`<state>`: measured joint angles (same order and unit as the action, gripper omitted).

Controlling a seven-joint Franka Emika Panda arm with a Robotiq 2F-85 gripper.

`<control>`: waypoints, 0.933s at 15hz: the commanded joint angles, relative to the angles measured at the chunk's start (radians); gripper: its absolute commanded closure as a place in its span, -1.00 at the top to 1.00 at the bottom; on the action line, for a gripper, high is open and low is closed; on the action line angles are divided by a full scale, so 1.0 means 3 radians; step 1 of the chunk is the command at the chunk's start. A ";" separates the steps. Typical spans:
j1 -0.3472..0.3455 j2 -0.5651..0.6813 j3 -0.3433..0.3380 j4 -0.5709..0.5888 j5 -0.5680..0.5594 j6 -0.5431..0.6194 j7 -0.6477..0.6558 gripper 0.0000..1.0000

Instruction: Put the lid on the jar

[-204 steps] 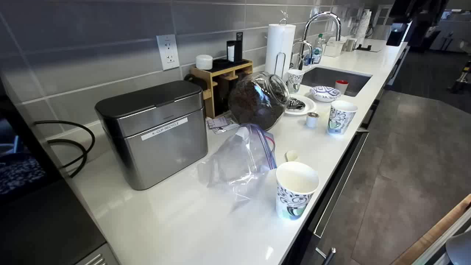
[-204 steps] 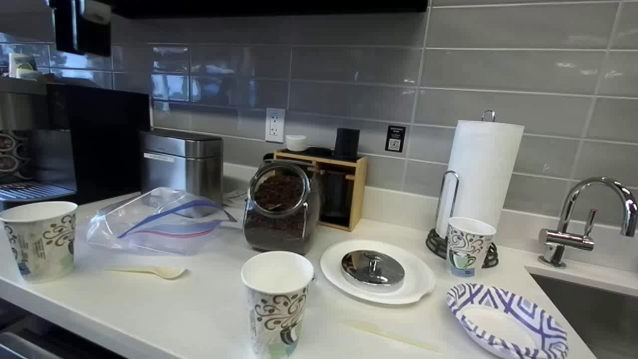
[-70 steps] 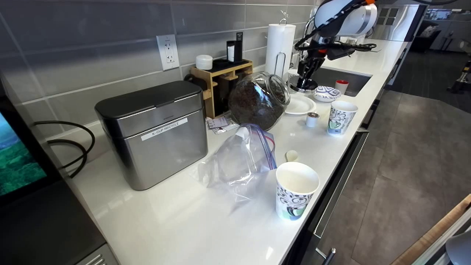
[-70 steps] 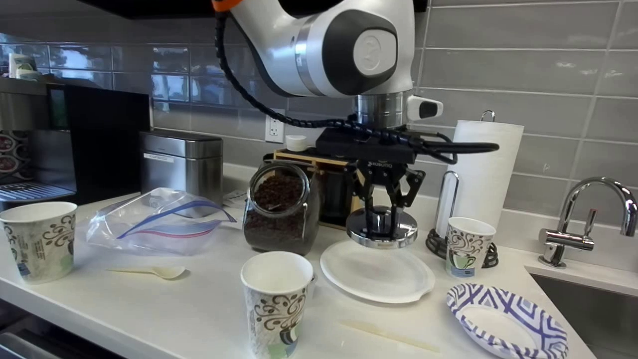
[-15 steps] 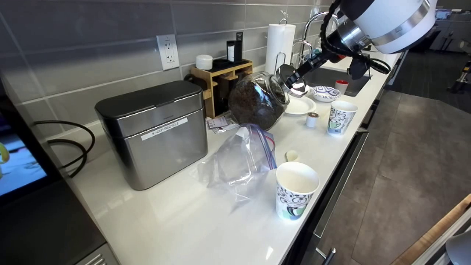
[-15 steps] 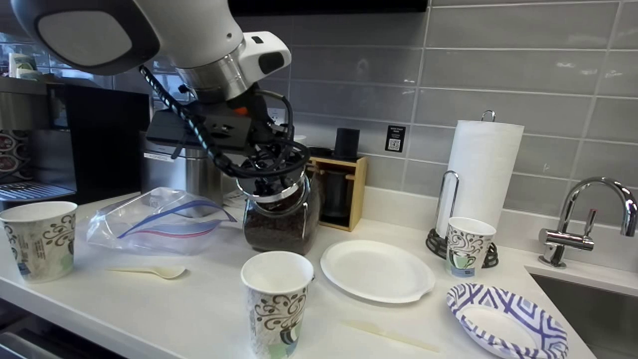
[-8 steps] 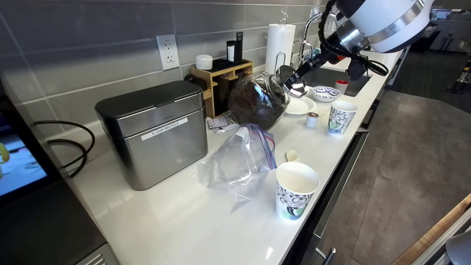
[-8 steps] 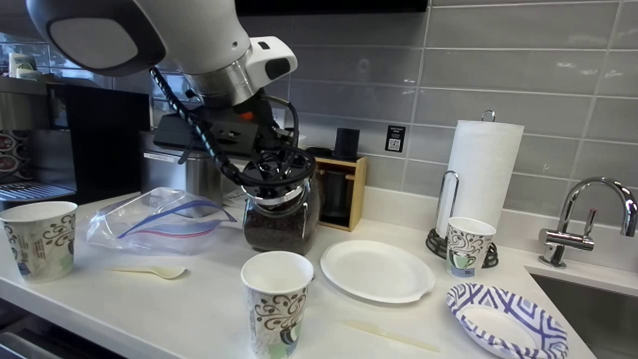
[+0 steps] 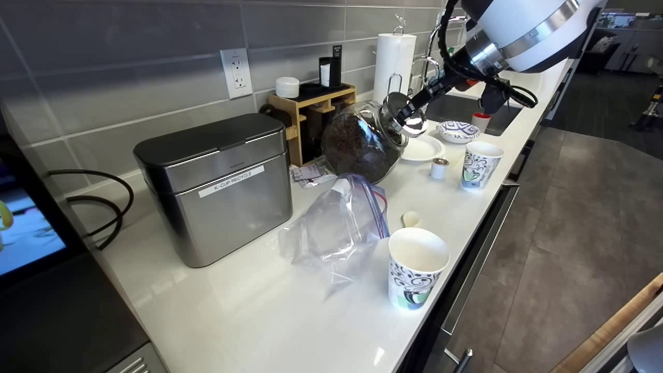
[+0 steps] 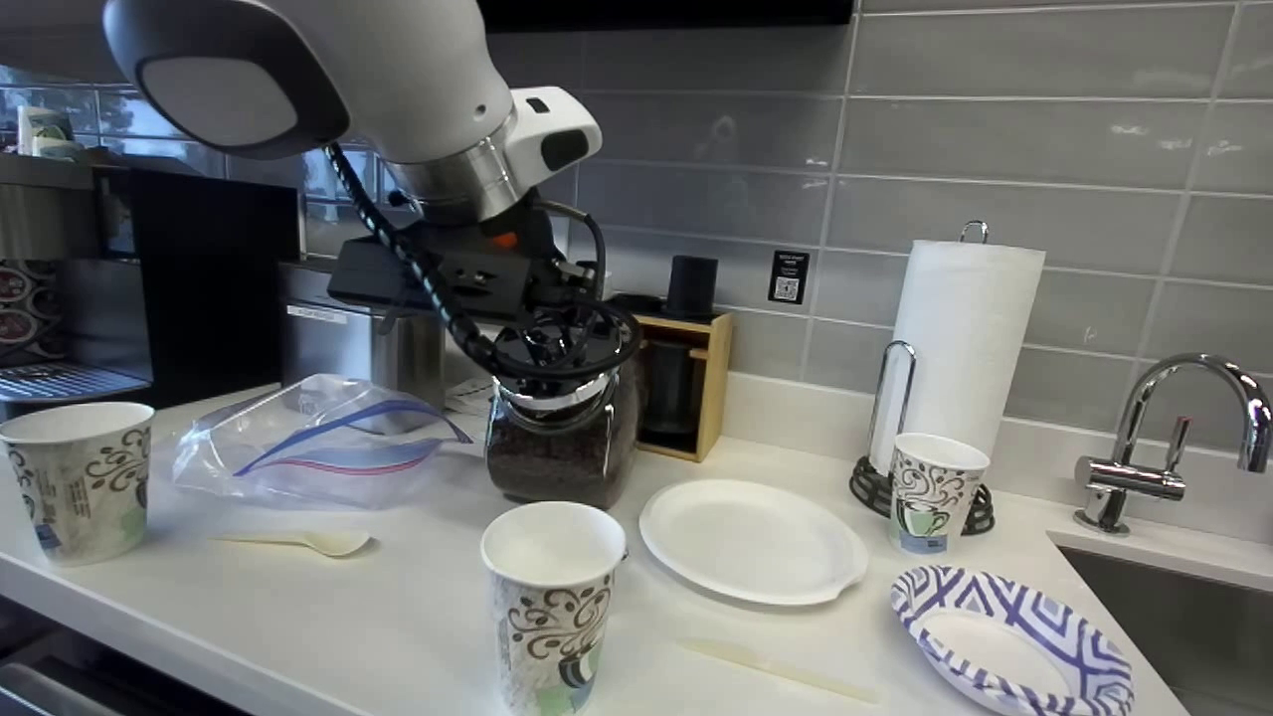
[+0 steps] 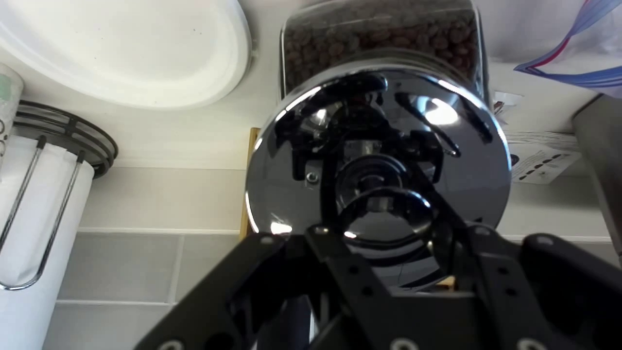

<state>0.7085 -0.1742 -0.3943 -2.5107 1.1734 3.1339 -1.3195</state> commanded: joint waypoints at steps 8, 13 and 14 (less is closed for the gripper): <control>0.0192 0.0286 -0.0123 0.0250 0.0626 -0.0019 -0.0519 -0.57; 0.0202 0.0403 -0.0113 0.0328 0.0812 -0.0071 -0.0700 -0.57; 0.0204 0.0425 -0.0112 0.0331 0.0833 -0.0078 -0.0724 -0.57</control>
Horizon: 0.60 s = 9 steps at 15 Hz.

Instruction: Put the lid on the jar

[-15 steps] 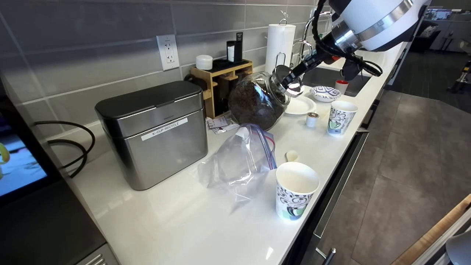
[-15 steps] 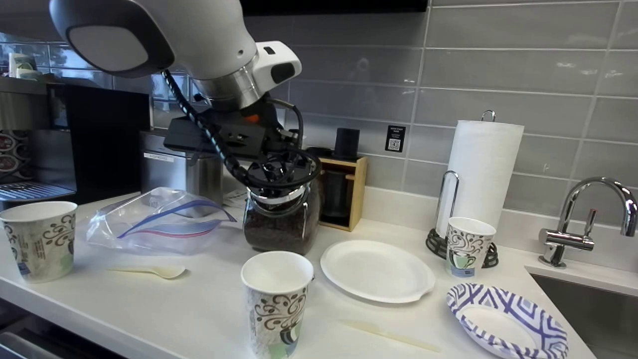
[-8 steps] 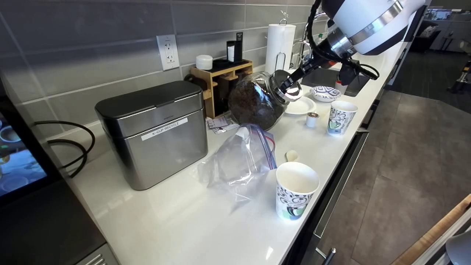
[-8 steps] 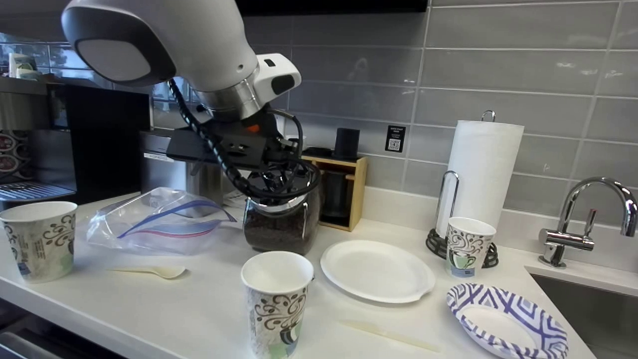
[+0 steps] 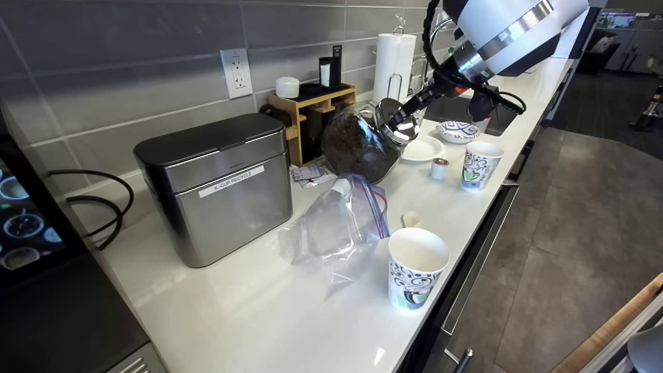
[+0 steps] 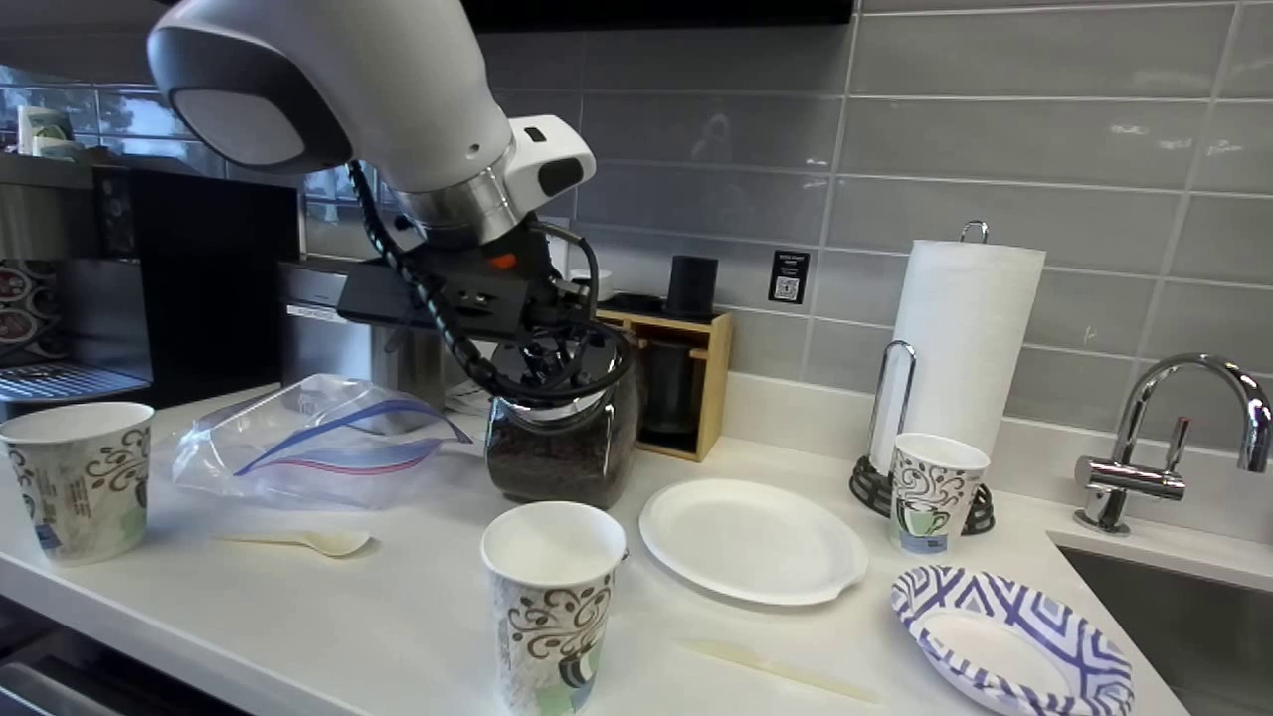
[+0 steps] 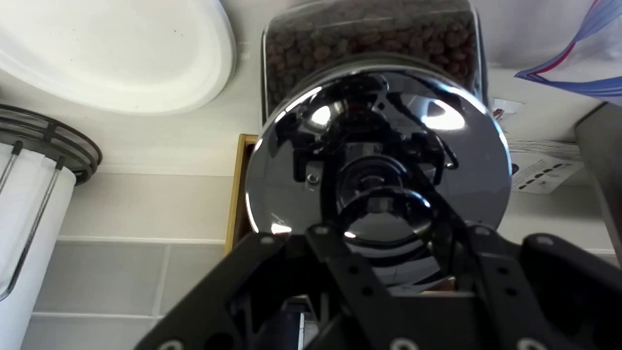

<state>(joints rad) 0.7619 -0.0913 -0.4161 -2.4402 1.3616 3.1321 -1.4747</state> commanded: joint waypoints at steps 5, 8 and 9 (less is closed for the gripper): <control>0.0018 0.0269 -0.0027 0.0190 0.0461 -0.0061 -0.0395 -0.57; 0.0012 0.0321 -0.0021 0.0243 0.0629 -0.0070 -0.0543 -0.57; 0.0009 0.0337 -0.0021 0.0256 0.0680 -0.0077 -0.0587 -0.57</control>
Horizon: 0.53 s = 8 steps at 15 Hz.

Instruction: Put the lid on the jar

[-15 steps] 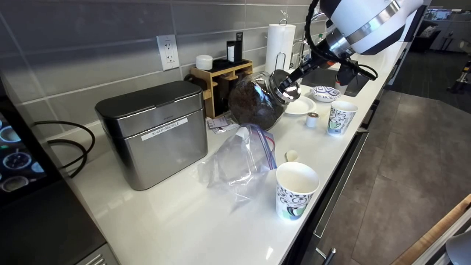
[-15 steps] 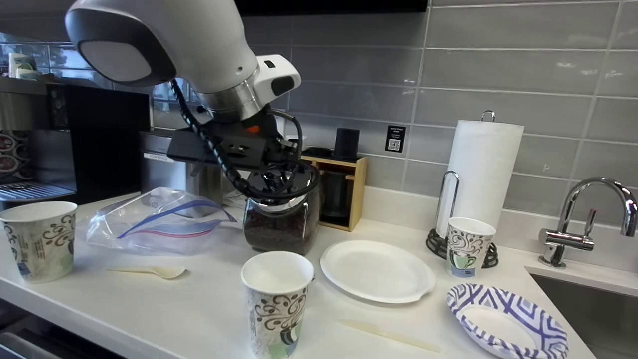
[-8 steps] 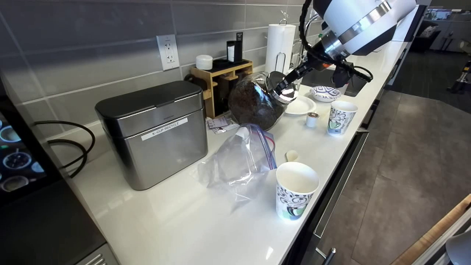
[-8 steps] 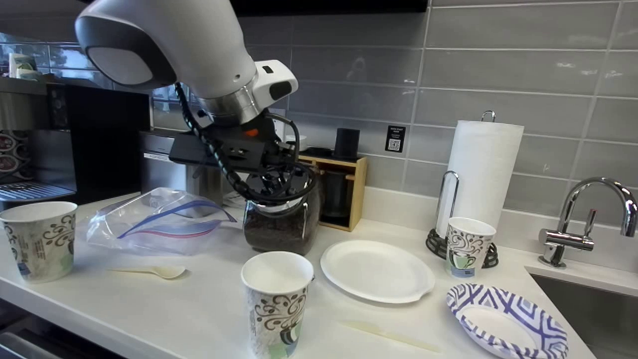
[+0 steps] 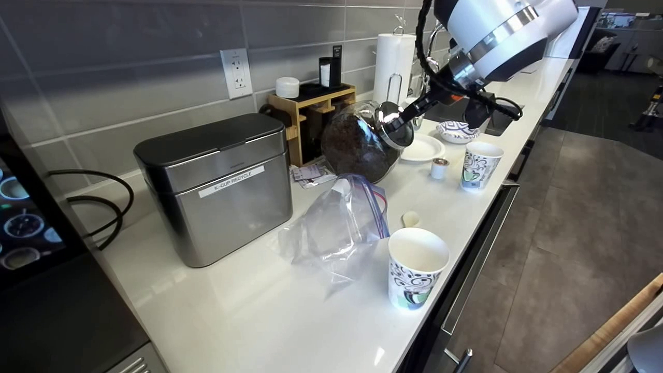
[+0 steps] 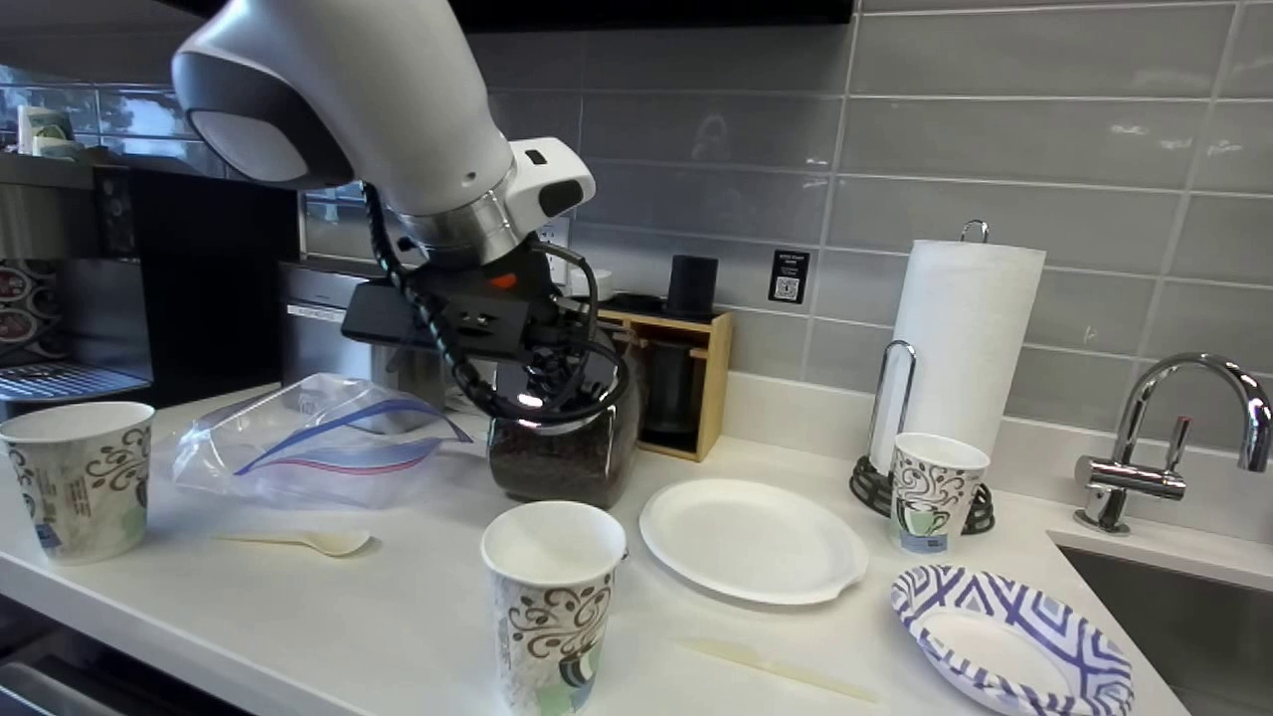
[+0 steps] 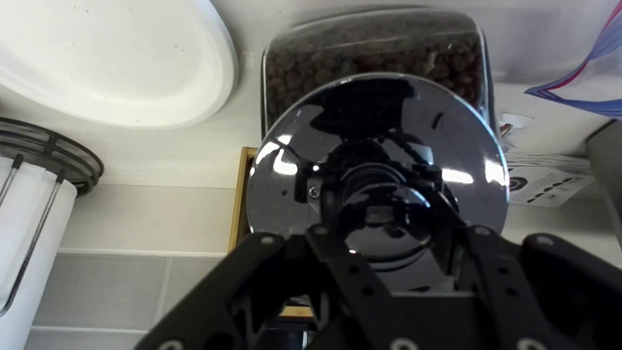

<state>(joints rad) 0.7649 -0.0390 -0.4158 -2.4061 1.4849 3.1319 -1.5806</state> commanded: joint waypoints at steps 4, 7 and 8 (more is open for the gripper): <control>-0.0018 0.0213 -0.0026 0.0182 0.0384 -0.0092 -0.0362 0.47; -0.0039 0.0271 -0.0033 0.0206 0.0379 -0.0085 -0.0378 0.87; -0.0044 0.0283 -0.0035 0.0213 0.0375 -0.0091 -0.0382 0.98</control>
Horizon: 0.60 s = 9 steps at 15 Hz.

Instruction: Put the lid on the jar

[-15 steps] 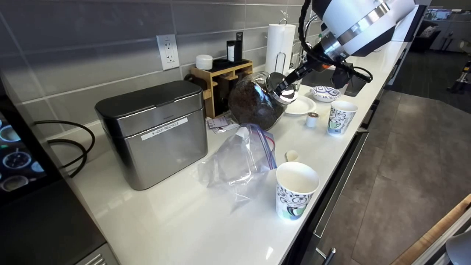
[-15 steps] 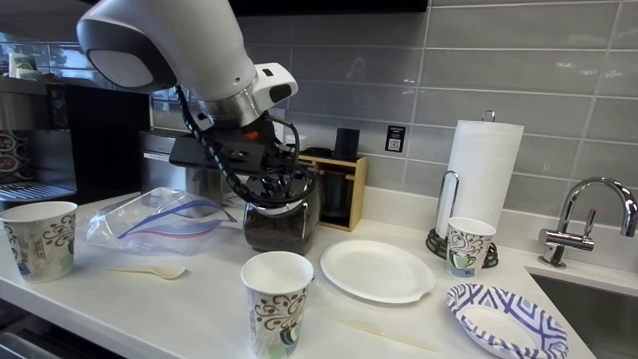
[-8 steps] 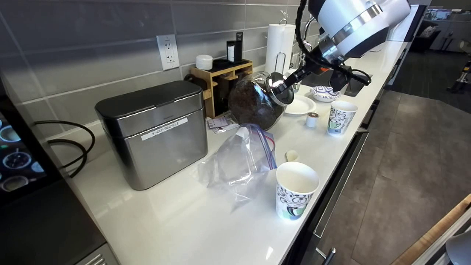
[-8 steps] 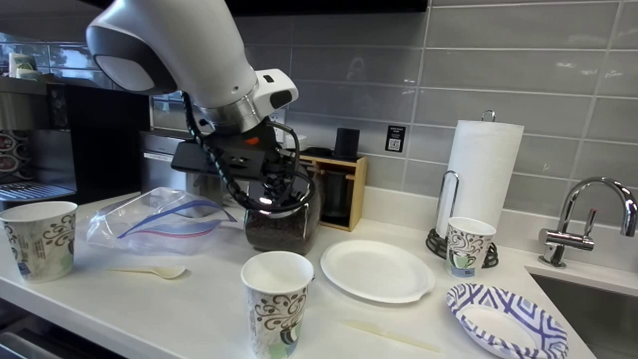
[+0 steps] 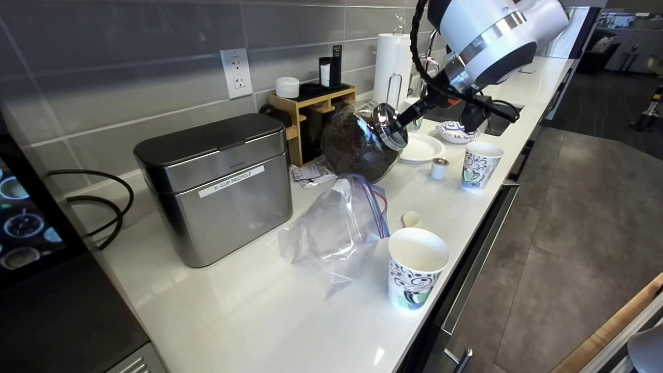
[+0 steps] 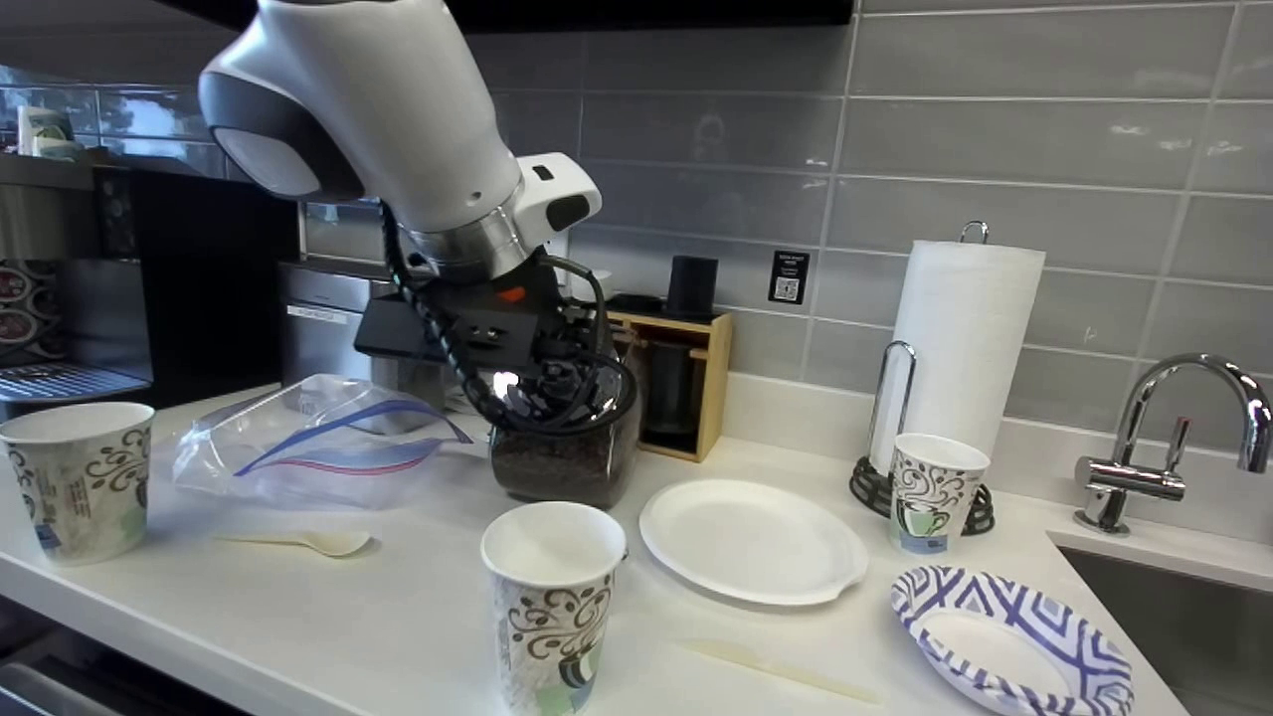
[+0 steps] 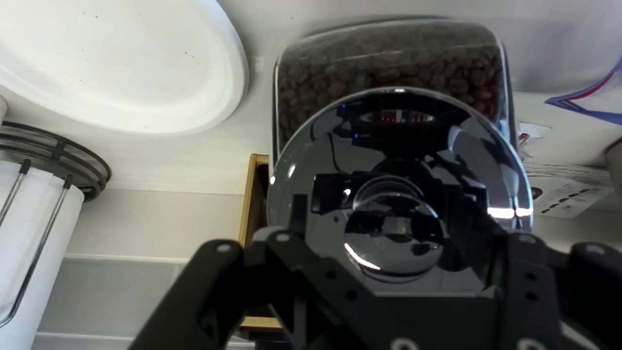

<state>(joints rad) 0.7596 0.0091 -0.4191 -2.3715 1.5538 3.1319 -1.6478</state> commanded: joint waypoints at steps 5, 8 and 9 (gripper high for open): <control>-0.0046 0.0067 -0.0039 0.0060 0.0038 -0.0123 -0.0081 1.00; -0.0051 -0.0017 -0.0053 -0.0008 -0.0093 -0.0188 -0.0016 1.00; -0.0057 -0.0048 -0.0059 -0.0037 -0.0152 -0.0225 0.0006 1.00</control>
<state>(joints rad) 0.7526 0.0279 -0.4268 -2.3558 1.5464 3.1188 -1.6510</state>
